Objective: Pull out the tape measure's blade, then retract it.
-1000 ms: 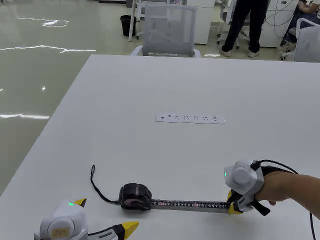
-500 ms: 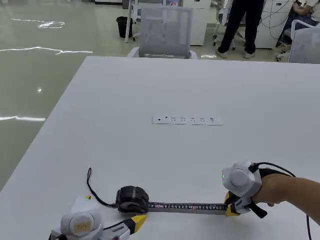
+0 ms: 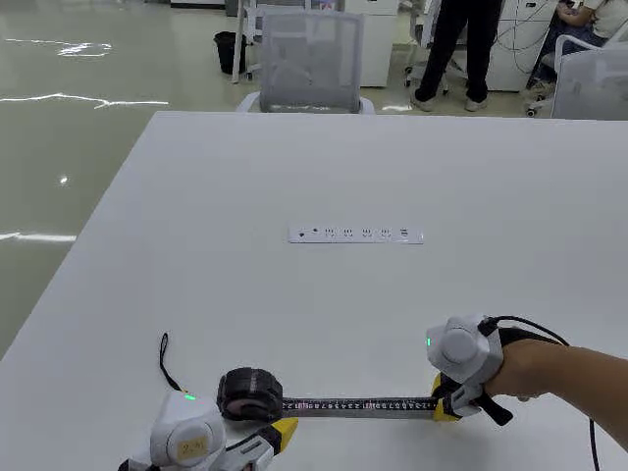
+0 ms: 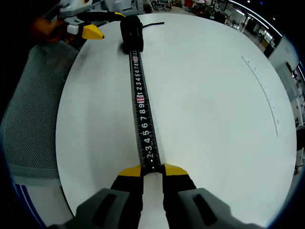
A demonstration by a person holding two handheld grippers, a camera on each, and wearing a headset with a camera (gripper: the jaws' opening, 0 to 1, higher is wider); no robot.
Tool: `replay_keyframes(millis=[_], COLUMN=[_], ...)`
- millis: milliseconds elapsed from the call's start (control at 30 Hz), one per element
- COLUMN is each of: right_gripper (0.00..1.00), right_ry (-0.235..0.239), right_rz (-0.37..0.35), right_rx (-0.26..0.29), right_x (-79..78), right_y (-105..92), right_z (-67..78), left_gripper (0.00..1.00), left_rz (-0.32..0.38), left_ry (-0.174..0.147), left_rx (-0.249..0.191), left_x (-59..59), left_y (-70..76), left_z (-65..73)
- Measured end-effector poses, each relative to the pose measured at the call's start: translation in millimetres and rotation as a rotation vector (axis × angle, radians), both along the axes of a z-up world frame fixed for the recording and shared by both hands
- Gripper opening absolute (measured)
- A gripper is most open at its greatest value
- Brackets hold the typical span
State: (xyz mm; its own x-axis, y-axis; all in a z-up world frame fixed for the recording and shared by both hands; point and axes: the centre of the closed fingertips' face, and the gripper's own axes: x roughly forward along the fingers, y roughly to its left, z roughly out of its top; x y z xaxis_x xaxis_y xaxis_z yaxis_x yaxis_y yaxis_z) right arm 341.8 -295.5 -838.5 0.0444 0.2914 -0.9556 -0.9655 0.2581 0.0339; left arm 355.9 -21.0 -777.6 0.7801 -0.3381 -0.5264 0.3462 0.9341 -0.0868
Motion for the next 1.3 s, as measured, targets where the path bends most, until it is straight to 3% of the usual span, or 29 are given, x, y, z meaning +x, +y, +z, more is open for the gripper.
replay_keyframes(millis=[500,833,1300], right_gripper=[0.15,0.14,0.14], right_ry=[-0.001,-0.002,0.004], right_rz=[0.000,-0.002,-0.012], right_rx=[-0.001,0.006,0.012], right_x=[-0.3,0.0,0.7], right_y=[0.2,-0.1,0.2], right_z=[0.1,0.3,-0.2], left_gripper=[0.95,0.92,0.76], left_rz=[0.057,0.093,0.116], left_ry=[0.022,0.046,0.056], left_rx=[-0.017,-0.023,-0.035], left_x=[22.3,30.4,36.2], left_y=[-4.0,-8.6,-12.9], left_z=[-10.4,-19.1,-21.3])
